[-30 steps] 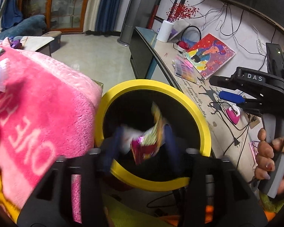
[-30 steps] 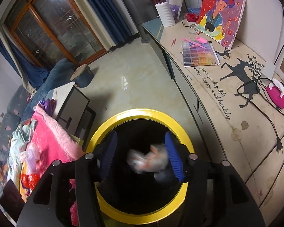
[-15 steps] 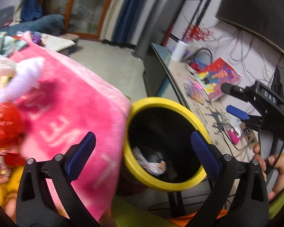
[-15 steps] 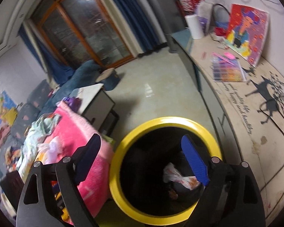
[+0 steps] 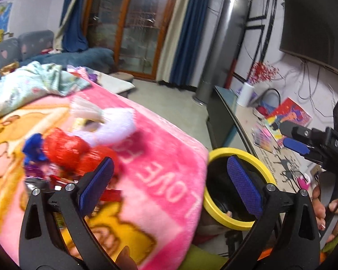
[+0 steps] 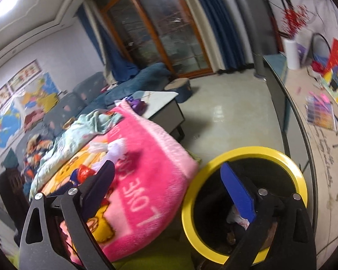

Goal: Collect trash
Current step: 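Move both tools back from the bin to the trash pile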

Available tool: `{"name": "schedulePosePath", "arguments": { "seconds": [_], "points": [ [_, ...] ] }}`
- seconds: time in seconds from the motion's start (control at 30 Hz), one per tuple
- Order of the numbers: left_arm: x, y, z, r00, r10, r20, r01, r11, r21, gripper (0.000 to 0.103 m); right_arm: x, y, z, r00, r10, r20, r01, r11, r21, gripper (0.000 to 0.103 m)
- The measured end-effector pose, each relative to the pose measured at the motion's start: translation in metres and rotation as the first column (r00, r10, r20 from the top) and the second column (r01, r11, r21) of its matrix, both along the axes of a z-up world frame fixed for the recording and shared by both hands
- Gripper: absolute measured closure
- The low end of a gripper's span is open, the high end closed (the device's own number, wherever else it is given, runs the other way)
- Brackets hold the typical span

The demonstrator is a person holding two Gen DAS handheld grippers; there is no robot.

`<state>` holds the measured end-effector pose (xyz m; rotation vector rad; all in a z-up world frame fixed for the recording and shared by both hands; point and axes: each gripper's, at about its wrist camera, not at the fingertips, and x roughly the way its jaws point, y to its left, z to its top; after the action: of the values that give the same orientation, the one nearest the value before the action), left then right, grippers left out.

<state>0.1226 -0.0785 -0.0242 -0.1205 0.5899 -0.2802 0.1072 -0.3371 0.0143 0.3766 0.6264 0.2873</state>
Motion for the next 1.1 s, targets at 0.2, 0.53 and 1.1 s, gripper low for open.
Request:
{"name": "schedulePosePath", "arguments": {
  "seconds": [0.2,0.53,1.1],
  "points": [
    [-0.010,0.024,0.004,0.997,0.080,0.000,-0.080,0.997,-0.012,0.011,-0.001,0.024,0.007,0.998,0.054,0.016,-0.054,0.998,-0.021,0.008],
    [-0.025,0.068,0.008,0.981,0.196,-0.001,-0.196,0.981,0.002,0.011,0.005,0.086,0.018,0.979,0.205,0.021,-0.205,0.979,-0.017,0.008],
    [-0.049,0.138,0.004,0.935,0.355,-0.014,-0.355,0.935,-0.006,0.011,0.017,0.177,0.020,0.920,0.392,-0.003,-0.390,0.916,-0.093,0.008]
  ]
}}
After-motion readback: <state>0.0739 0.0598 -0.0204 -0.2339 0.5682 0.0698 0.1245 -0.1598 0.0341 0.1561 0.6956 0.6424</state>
